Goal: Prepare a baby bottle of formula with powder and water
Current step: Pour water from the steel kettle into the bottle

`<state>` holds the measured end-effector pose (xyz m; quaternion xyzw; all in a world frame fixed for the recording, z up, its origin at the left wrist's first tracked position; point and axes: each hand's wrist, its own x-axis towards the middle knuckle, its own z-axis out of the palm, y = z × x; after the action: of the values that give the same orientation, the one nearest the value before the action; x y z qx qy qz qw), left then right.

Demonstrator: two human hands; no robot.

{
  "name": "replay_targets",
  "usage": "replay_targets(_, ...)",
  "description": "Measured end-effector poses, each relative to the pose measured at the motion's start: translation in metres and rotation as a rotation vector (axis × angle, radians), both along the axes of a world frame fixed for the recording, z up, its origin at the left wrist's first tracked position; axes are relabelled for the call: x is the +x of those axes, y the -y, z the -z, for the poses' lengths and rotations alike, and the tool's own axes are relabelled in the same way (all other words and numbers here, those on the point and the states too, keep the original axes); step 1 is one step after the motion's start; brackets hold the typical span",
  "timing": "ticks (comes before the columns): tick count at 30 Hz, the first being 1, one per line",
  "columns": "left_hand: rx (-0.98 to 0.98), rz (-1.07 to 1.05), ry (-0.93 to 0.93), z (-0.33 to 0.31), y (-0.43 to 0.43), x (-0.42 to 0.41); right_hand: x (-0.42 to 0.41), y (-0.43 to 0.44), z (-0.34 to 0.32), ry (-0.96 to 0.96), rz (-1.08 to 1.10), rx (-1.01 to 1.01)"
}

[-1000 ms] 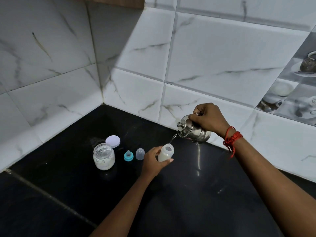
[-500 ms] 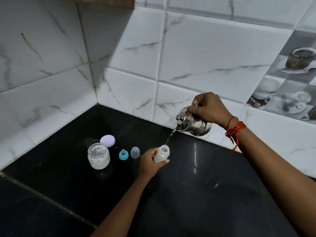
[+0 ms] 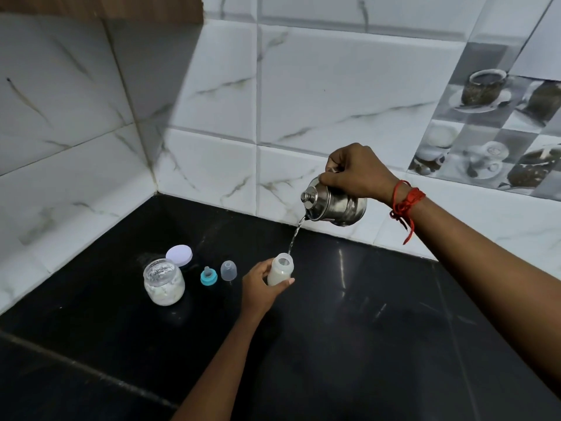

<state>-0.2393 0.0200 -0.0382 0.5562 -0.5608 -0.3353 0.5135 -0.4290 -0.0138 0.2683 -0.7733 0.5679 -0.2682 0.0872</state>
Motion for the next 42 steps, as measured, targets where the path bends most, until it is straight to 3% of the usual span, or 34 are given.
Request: replay_targets(42, -0.048, -0.048, -0.054, -0.033, -0.041, -0.050, -0.039, -0.031, -0.014, -0.037, -0.074, -0.004)
